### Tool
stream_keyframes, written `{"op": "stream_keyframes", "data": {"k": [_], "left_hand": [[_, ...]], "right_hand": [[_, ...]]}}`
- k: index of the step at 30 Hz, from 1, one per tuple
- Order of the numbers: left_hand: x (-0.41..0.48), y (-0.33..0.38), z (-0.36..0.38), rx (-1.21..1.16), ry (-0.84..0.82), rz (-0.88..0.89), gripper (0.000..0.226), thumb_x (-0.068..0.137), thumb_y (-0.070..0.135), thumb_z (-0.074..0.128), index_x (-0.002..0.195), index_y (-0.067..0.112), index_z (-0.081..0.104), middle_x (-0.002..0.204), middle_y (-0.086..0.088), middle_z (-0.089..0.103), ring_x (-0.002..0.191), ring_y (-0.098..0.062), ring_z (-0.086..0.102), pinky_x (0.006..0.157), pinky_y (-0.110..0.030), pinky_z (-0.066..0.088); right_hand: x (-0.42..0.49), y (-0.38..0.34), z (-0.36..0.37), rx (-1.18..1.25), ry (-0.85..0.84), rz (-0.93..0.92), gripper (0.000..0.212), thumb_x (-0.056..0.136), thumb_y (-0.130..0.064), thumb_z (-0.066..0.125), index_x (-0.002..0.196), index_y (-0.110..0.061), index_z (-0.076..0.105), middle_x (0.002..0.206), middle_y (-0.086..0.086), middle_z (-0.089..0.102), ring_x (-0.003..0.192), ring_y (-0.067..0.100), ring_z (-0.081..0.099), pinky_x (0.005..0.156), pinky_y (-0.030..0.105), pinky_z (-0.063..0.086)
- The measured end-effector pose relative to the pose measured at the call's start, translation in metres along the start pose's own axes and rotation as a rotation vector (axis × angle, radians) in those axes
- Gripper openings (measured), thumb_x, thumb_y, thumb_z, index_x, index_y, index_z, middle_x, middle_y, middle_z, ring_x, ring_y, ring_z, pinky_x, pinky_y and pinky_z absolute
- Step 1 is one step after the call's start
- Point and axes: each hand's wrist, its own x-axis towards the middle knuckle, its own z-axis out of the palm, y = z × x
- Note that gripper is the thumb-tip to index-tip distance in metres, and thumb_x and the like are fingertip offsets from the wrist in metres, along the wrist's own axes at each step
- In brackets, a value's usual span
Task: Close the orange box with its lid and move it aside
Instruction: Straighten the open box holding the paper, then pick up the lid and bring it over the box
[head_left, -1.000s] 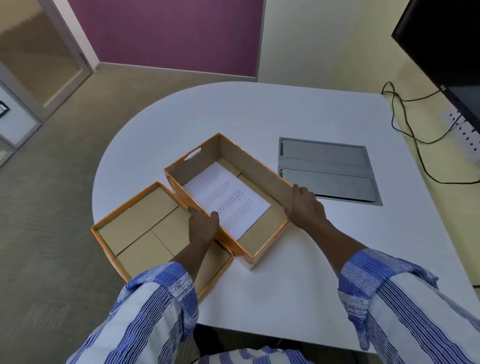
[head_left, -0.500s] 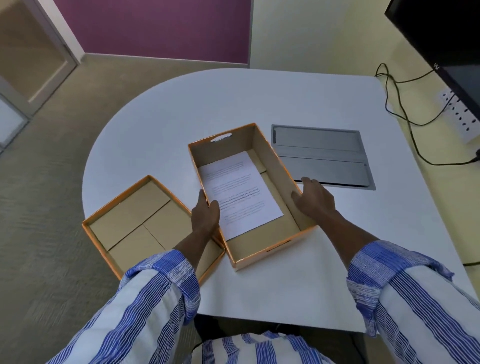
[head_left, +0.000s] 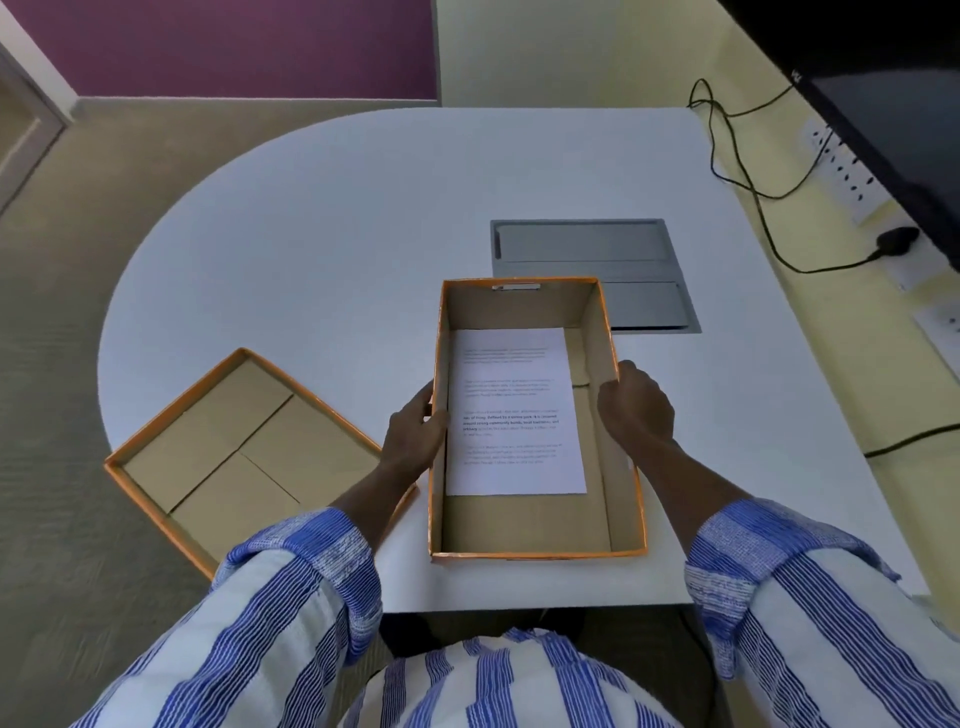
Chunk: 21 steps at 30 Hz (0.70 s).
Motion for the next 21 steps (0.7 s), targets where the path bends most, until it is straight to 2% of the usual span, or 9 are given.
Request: {"op": "stream_keyframes", "data": {"k": [3,6,8,10,11,13,15,17,21], "left_hand": [[-0.008,-0.005,0.005,-0.005,-0.004,-0.021,0.066,0.082,0.043,0.042,0.147,0.031,0.052,0.123,0.003,0.068,0.11,-0.02,0.063,0.082,-0.031,0.048],[-0.009,-0.011,0.008,0.025,-0.009,-0.019,0.057,0.093,0.037,0.048,0.149,0.026,0.05,0.132,-0.003,0.067,0.116,-0.023,0.061,0.086,-0.032,0.046],[-0.007,-0.013,0.007,0.041,-0.019,-0.029,0.054,0.099,0.033,0.052,0.151,0.023,0.046,0.139,-0.006,0.062,0.122,-0.025,0.059,0.092,-0.034,0.047],[-0.006,-0.013,0.003,0.023,-0.014,-0.059,0.058,0.1,0.037,0.054,0.154,0.02,0.042,0.145,-0.008,0.058,0.127,-0.027,0.056,0.102,-0.042,0.05],[-0.006,-0.013,0.0,0.014,0.003,-0.067,0.06,0.1,0.041,0.055,0.154,0.019,0.041,0.146,-0.009,0.056,0.128,-0.027,0.056,0.104,-0.044,0.05],[-0.007,-0.015,-0.011,0.008,0.07,-0.076,0.065,0.098,0.051,0.057,0.153,0.017,0.044,0.146,-0.009,0.056,0.124,-0.024,0.057,0.103,-0.036,0.046],[-0.01,-0.022,-0.025,-0.002,0.14,-0.094,0.069,0.096,0.056,0.058,0.149,0.014,0.048,0.144,-0.01,0.057,0.119,-0.021,0.057,0.097,-0.031,0.042],[-0.015,-0.033,-0.044,-0.004,0.204,-0.116,0.067,0.097,0.054,0.058,0.147,0.01,0.051,0.143,-0.012,0.057,0.121,-0.023,0.057,0.097,-0.03,0.042],[-0.03,-0.067,-0.086,0.069,0.354,-0.178,0.052,0.101,0.041,0.058,0.14,0.006,0.056,0.136,-0.017,0.06,0.114,-0.029,0.061,0.099,-0.036,0.046]], "right_hand": [[-0.011,0.013,0.004,0.011,-0.008,0.015,0.025,0.093,-0.018,0.048,0.112,-0.004,0.058,0.1,0.015,0.07,0.077,0.03,0.062,0.068,0.032,0.041],[-0.018,0.015,0.007,0.022,-0.021,0.039,0.029,0.094,-0.019,0.049,0.118,-0.005,0.057,0.106,0.015,0.07,0.087,0.034,0.068,0.071,0.032,0.045],[-0.021,0.01,0.005,0.024,-0.008,0.054,0.034,0.093,-0.019,0.052,0.124,-0.005,0.054,0.112,0.017,0.067,0.093,0.037,0.067,0.075,0.037,0.048],[-0.022,0.001,0.001,-0.004,0.054,0.027,0.047,0.091,-0.022,0.058,0.134,-0.004,0.049,0.123,0.021,0.062,0.105,0.04,0.063,0.082,0.044,0.051],[-0.023,-0.005,-0.001,-0.031,0.094,-0.006,0.054,0.09,-0.024,0.061,0.138,-0.004,0.046,0.128,0.022,0.059,0.111,0.041,0.06,0.087,0.046,0.05],[-0.023,-0.023,-0.003,-0.059,0.151,-0.103,0.062,0.09,-0.029,0.063,0.143,-0.004,0.043,0.137,0.022,0.053,0.122,0.04,0.054,0.096,0.047,0.046],[-0.024,-0.049,0.0,-0.024,0.171,-0.218,0.063,0.092,-0.033,0.061,0.145,-0.003,0.042,0.144,0.023,0.049,0.13,0.04,0.048,0.104,0.048,0.041],[-0.027,-0.083,0.007,0.05,0.174,-0.338,0.062,0.092,-0.03,0.062,0.143,0.002,0.044,0.143,0.026,0.05,0.129,0.044,0.048,0.105,0.051,0.04],[-0.046,-0.156,0.034,0.092,0.019,-0.566,0.06,0.094,-0.029,0.058,0.144,0.0,0.045,0.146,0.022,0.049,0.137,0.04,0.043,0.111,0.047,0.036]]}}
